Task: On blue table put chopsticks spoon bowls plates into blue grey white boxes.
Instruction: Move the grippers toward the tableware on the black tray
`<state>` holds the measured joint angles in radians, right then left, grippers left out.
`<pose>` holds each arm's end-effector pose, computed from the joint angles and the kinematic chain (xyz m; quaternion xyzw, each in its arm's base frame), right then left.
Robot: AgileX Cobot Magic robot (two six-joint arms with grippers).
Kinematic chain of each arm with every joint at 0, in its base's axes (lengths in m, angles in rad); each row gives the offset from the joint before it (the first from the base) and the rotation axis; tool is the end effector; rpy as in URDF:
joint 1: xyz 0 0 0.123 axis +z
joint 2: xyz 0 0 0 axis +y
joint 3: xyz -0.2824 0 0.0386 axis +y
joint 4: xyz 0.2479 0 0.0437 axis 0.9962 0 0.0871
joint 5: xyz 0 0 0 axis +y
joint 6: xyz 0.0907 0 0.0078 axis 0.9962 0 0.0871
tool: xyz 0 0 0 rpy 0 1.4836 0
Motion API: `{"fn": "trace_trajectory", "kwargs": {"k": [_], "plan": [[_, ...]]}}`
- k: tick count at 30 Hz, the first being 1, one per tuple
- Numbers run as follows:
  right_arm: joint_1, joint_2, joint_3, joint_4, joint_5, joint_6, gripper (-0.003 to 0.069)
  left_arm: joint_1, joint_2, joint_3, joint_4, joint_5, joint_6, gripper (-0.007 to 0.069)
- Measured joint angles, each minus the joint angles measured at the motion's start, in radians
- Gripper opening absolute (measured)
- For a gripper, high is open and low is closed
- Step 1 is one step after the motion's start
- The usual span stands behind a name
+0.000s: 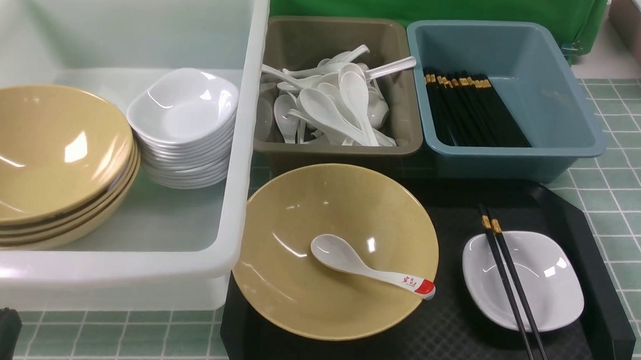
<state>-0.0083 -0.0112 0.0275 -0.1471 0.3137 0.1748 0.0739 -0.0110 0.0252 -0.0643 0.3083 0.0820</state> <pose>0.0540 -0.0046 0.1764 0.0309 0.7859 -0.0096 0.6175 0.0542 0.0022 0.1774 -0.0148 0.7849 0.0217 0.6191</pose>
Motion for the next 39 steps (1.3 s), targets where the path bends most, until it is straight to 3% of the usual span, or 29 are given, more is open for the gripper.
{"fn": "trace_trajectory", "kwargs": {"k": [6,10,11,12,14,17,20,23,25,30,36,38,39], "plan": [[0.0,0.0,0.0,0.0,0.0,0.002,0.0237,0.0,0.0,0.0,-0.041,-0.02,-0.026,0.0001],[0.0,0.0,0.0,0.0,-0.002,0.015,0.0237,0.0,0.0,0.0,-0.212,-0.055,-0.097,0.0001],[0.0,0.0,0.0,0.001,-0.004,0.078,0.0237,0.0,0.0,0.0,-0.354,-0.073,-0.162,0.0001],[0.0,0.0,0.0,0.001,-0.004,0.089,0.0237,0.0,0.0,0.0,-0.372,-0.075,-0.171,0.0001],[0.0,0.0,0.0,0.017,-0.008,0.296,0.0237,0.0,0.0,0.0,-0.608,-0.099,-0.281,0.0001],[0.0,0.0,0.0,0.081,-0.009,0.674,0.0237,0.0,0.0,0.0,-0.857,-0.112,-0.366,0.0001],[0.0,0.0,0.0,0.109,-0.009,0.999,0.0237,0.0,0.0,0.0,-0.968,-0.119,-0.377,0.0001],[0.0,0.0,0.0,0.112,-0.009,1.106,0.0237,0.0,0.0,0.0,-0.993,-0.115,-0.373,0.0001],[0.0,0.0,0.0,0.112,-0.009,1.105,0.0237,0.0,0.0,0.0,-0.996,-0.102,-0.37,0.0001],[0.0,0.0,0.0,0.105,-0.005,0.917,0.0237,0.0,0.0,0.0,-0.999,-0.039,-0.328,0.0001],[0.005,0.0,-0.007,0.147,-0.024,0.773,0.0237,0.0,0.0,-0.11,-0.989,0.027,-0.043,0.0001],[0.035,0.0,-0.077,0.157,-0.002,0.614,0.023,0.0,0.002,-0.23,-0.949,0.06,0.142,0.0001],[0.041,0.0,-0.085,0.157,0.003,0.587,0.0228,0.0,0.005,-0.239,-0.938,0.068,0.152,0.0001]]}}
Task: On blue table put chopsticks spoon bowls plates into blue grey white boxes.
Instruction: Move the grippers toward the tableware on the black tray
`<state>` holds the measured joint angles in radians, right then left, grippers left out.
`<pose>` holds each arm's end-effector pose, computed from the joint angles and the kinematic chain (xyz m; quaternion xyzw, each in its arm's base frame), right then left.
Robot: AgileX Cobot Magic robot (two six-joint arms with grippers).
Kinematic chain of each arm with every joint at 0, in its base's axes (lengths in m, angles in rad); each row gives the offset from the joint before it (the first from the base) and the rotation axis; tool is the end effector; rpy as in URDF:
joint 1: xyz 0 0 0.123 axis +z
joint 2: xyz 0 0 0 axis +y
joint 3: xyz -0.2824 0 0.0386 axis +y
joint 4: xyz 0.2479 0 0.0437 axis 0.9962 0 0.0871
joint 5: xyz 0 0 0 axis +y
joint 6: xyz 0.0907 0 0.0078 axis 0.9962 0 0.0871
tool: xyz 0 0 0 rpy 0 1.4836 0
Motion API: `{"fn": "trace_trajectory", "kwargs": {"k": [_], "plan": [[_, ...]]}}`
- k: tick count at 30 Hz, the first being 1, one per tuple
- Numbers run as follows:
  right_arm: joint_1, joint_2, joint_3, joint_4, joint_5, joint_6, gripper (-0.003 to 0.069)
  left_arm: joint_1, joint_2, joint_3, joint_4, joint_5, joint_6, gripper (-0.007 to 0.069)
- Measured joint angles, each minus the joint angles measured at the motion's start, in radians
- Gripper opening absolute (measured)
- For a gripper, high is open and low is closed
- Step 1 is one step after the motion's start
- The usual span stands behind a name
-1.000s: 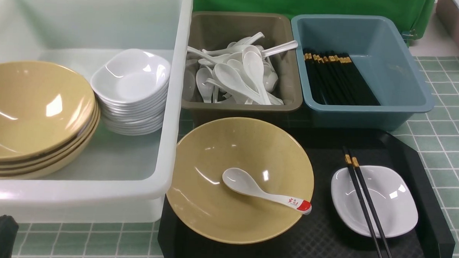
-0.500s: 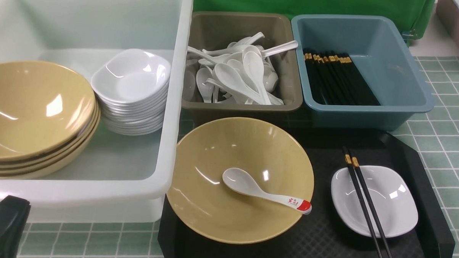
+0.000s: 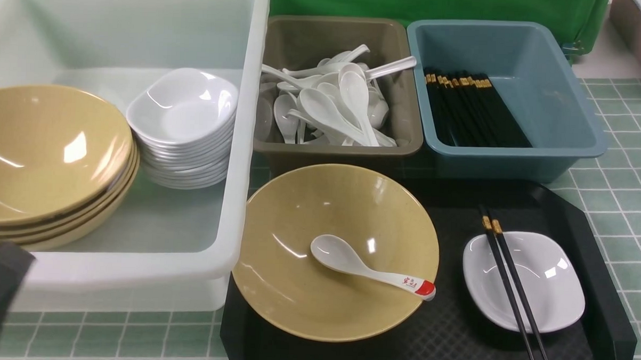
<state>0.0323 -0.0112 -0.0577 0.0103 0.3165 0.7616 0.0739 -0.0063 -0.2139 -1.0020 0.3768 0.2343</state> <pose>0.0513 0.0020 0.2044 0.2741 0.7104 0.2546 0.5961 0.0378 -0.0256 0.2650 -0.1540 0.6558 -0.3369 0.6578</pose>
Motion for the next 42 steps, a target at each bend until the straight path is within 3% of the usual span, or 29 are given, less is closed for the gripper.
{"fn": "trace_trajectory", "kwargs": {"k": [3,5,8,9,12,15,18,21,29,32,35,37,38,40,42], "plan": [[0.055,0.086,-0.181,0.001,0.084,-0.251,0.0146,0.0,0.105,-0.165,0.147,0.104,0.103,0.0001],[0.073,0.132,-0.241,0.001,0.13,-0.335,0.0106,0.0,0.154,-0.221,0.221,0.146,0.108,0.0001],[0.116,0.34,-0.418,0.001,0.315,-0.55,0.0038,0.0,0.35,-0.4,0.459,0.337,0.084,0.0001],[0.116,0.352,-0.428,0.001,0.315,-0.56,0.0038,0.0,0.36,-0.4,0.471,0.348,0.081,0.0001],[0.13,0.573,-0.606,0.001,0.525,-0.73,0.0036,-0.013,0.538,-0.569,0.662,0.549,0.037,0.0001],[0.132,0.726,-0.713,0.001,0.674,-0.841,0.0036,-0.081,0.666,-0.663,0.775,0.663,0.023,0.0001],[0.149,0.821,-0.767,0.0,0.726,-0.868,0.0036,-0.159,0.743,-0.712,0.824,0.722,0.02,0.0001],[0.204,0.929,-0.809,0.0,0.733,-0.879,0.0037,-0.314,0.864,-0.772,0.85,0.753,0.03,0.0001],[0.294,1.182,-0.856,0.001,0.679,-0.87,0.0067,-0.621,1.111,-0.877,0.85,0.69,0.09,0.0001],[0.299,1.27,-0.887,0.001,0.671,-0.856,0.0114,-0.701,1.176,-0.894,0.85,0.664,0.091,0.0001],[0.299,1.395,-0.926,0.001,0.655,-0.828,0.0235,-0.775,1.239,-0.898,0.85,0.654,0.092,0.0001],[0.299,1.422,-0.933,0.004,0.65,-0.822,0.0274,-0.787,1.256,-0.898,0.849,0.654,0.092,0.0001],[0.299,1.463,-0.942,0.013,0.636,-0.817,0.0344,-0.794,1.273,-0.898,0.847,0.656,0.092,0.0001],[0.299,1.506,-0.947,0.024,0.619,-0.81,0.0409,-0.794,1.286,-0.898,0.847,0.661,0.092,0.0001],[0.299,1.534,-0.947,0.03,0.605,-0.81,0.0448,-0.794,1.29,-0.898,0.852,0.662,0.092,0.0001]]}}
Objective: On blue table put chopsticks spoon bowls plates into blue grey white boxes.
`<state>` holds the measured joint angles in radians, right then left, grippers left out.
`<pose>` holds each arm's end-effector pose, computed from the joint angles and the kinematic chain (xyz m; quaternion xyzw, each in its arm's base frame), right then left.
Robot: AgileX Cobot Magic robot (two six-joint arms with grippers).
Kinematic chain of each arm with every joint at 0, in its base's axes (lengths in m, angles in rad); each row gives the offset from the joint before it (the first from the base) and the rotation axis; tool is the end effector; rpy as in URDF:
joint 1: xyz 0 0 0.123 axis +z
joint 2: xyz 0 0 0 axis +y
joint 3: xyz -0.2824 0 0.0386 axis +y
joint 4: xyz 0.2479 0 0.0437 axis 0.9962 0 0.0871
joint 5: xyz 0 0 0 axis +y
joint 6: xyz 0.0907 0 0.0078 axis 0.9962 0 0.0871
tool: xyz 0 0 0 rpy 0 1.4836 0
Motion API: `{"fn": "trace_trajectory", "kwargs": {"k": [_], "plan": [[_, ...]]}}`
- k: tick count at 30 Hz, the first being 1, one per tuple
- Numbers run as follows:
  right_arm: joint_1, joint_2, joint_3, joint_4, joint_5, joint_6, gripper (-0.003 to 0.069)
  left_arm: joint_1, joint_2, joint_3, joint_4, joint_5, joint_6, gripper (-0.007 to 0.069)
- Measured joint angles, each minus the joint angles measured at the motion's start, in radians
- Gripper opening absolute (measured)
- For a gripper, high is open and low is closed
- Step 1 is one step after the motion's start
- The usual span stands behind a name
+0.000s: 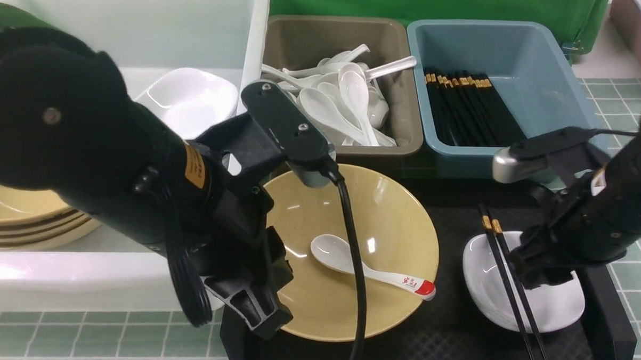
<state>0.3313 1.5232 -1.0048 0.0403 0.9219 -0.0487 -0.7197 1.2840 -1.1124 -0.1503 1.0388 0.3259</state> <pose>0.2654 0.0944 0.2332 -0.1775 0.9780 0.0324 0.1051 0.1789 -0.1725 0.3243 0.4657 0.8538 -0.1135 0.2030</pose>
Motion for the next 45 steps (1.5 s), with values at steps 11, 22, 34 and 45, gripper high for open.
{"fn": "trace_trajectory", "kwargs": {"k": [11,22,34,45], "plan": [[0.0,0.127,-0.002,0.052,-0.081,0.011,0.0487,0.0,0.001,0.0,0.03,-0.023,0.0,0.0001],[0.0,0.18,-0.008,0.053,-0.116,0.03,0.0328,0.0,0.003,0.0,0.058,-0.038,0.0,0.0001],[0.0,0.179,-0.075,0.053,-0.038,0.019,0.016,0.0,0.004,0.0,0.056,-0.074,-0.004,0.0001],[0.0,0.122,-0.362,0.029,-0.051,-0.034,0.016,0.0,0.092,0.0,-0.061,-0.444,-0.03,0.0001]]}}
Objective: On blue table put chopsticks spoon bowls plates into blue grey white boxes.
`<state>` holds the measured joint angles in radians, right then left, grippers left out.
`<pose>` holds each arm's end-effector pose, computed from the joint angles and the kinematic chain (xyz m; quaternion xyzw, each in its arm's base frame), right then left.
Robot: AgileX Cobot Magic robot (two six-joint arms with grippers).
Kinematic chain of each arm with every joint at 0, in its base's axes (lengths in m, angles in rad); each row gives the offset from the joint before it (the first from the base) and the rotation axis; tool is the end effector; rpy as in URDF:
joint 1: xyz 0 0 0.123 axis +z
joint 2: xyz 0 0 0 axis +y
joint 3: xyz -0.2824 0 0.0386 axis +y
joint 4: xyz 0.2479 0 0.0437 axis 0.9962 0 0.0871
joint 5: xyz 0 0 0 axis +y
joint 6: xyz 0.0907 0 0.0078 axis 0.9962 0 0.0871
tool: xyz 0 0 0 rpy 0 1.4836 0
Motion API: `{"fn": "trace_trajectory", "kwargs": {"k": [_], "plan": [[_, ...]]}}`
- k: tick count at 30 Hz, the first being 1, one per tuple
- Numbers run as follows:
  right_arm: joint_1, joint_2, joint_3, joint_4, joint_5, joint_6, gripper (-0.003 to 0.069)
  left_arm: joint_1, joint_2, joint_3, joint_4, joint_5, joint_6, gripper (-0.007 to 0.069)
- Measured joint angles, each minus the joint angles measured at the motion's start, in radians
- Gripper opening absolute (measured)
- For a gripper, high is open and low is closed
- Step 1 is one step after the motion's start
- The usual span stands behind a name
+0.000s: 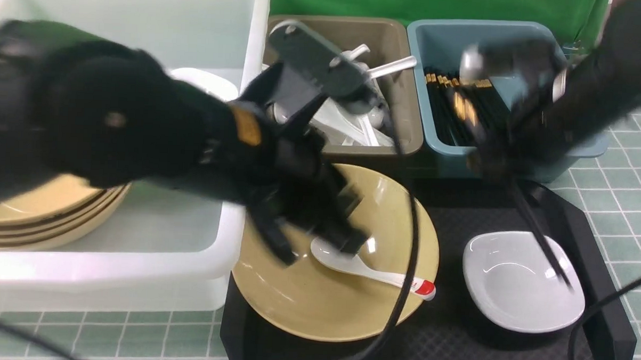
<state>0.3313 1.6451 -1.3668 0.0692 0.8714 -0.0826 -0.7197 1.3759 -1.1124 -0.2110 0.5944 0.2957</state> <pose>0.3332 0.1197 0.2962 -0.1842 0.9497 0.0621 0.2455 0.2180 -0.2053 0.3228 0.3951 0.8283 -0.1678 0.3600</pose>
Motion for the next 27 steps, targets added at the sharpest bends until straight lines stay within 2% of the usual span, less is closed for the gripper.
{"fn": "trace_trajectory", "kwargs": {"k": [5,9,13,22,27], "plan": [[0.0,0.033,-0.123,-0.007,-0.21,0.007,0.016,0.0,0.076,0.0,-0.005,-0.253,0.0,0.0001],[-0.021,0.088,-0.189,-0.007,-0.343,0.024,0.016,0.0,0.079,0.0,0.028,-0.309,0.003,0.0001],[-0.086,0.187,-0.275,-0.007,-0.456,0.089,0.016,0.0,0.079,0.0,0.056,-0.308,0.003,0.0001],[-0.165,0.455,-0.468,-0.008,-0.469,0.164,0.016,0.0,0.079,0.0,0.069,-0.217,0.003,0.0001],[-0.171,0.602,-0.572,-0.01,-0.311,0.165,0.0162,0.0,0.054,0.0,0.085,-0.163,0.003,0.0001]]}}
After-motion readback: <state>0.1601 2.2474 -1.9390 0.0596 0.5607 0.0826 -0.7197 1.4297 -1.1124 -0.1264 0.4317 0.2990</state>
